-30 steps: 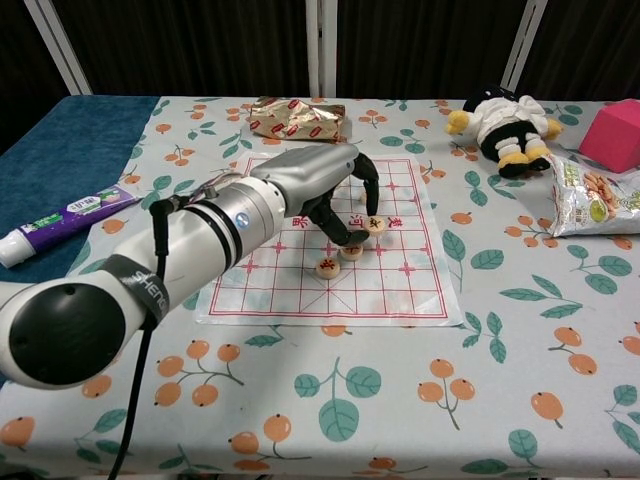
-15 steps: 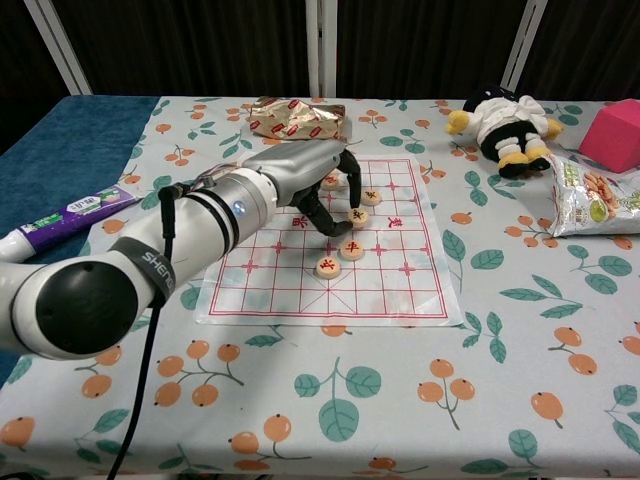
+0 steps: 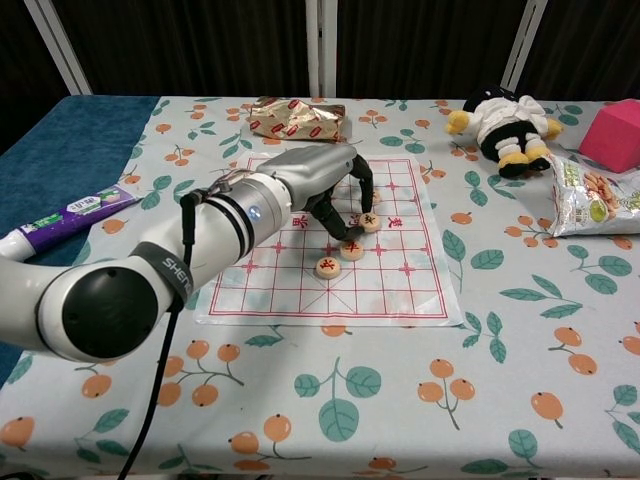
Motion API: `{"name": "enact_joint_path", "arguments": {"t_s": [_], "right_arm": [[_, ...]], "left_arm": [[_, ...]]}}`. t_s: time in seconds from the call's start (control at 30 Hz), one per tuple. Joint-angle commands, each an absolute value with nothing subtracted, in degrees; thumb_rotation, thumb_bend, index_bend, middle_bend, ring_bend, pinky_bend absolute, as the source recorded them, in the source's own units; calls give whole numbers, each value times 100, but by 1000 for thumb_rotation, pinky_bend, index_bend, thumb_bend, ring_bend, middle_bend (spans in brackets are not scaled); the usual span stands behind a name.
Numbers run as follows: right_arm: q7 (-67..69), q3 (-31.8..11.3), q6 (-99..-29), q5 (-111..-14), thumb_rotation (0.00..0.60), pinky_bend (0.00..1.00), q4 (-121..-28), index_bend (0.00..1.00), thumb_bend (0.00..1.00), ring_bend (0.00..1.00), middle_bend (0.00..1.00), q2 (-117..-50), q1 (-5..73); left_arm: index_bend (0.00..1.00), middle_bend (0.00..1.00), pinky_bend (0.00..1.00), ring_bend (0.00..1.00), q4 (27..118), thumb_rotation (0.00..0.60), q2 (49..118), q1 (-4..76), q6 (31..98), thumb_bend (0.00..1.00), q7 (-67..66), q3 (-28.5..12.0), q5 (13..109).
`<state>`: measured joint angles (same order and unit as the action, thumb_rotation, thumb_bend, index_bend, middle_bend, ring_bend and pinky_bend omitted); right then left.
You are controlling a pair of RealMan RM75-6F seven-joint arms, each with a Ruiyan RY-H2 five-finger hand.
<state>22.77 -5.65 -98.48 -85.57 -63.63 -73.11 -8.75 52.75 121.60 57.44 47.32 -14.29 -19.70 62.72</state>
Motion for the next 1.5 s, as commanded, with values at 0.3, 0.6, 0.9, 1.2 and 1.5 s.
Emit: {"name": "enact_joint_path", "arguments": {"t_s": [0.3, 0.6, 0.9, 1.2, 1.5], "right_arm": [[2308, -570, -9824, -8546, 600, 0, -6326, 0, 147, 0, 0, -7332, -870], [2296, -566, -9843, -8555, 600, 0, -6331, 0, 147, 0, 0, -7326, -881], [2253, -575, -9857, -8583, 600, 0, -6403, 0, 148, 0, 0, -7295, -863], [1957, -505, -9685, -8788, 600, 0, -6597, 0, 145, 0, 0, -7297, -649], [1134, -310, -9233, -9077, 600, 0, -7097, 0, 103, 0, 0, -7215, -311]], "left_arm": [[472, 158, 26, 0, 5191, 600, 12215, 5775, 4749, 315, -1272, -1949, 6371], [340, 157, 24, 0, 5148, 600, 12197, 5759, 4756, 309, -1180, -1922, 6428], [319, 157, 34, 0, 6222, 600, 11581, 5504, 5336, 309, -1338, -1884, 6726], [267, 168, 42, 0, 9310, 600, 9236, 3579, 7831, 279, -2552, -753, 7601], [216, 159, 40, 0, 9116, 600, 7837, 1852, 9658, 251, -1804, 524, 8737]]}}
